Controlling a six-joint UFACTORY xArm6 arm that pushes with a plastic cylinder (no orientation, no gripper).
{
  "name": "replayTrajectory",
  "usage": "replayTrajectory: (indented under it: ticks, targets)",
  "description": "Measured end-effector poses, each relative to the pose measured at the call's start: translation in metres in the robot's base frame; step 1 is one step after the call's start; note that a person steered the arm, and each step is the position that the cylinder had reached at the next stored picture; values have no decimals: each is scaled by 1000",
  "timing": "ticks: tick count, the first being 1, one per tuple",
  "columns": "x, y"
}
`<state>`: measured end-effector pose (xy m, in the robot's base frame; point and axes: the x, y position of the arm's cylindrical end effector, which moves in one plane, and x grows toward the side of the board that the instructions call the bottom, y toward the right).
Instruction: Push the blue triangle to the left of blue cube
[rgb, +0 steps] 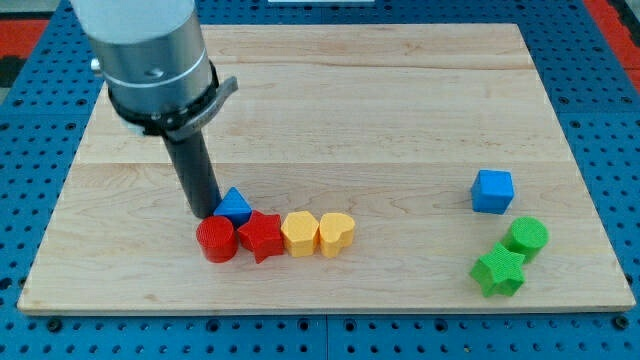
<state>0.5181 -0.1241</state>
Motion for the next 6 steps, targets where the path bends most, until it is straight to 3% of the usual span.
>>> replayTrajectory:
  ticks: [1, 3, 4, 6]
  targets:
    - [19, -1]
    - [-28, 25]
    - [-27, 55]
    - [11, 16]
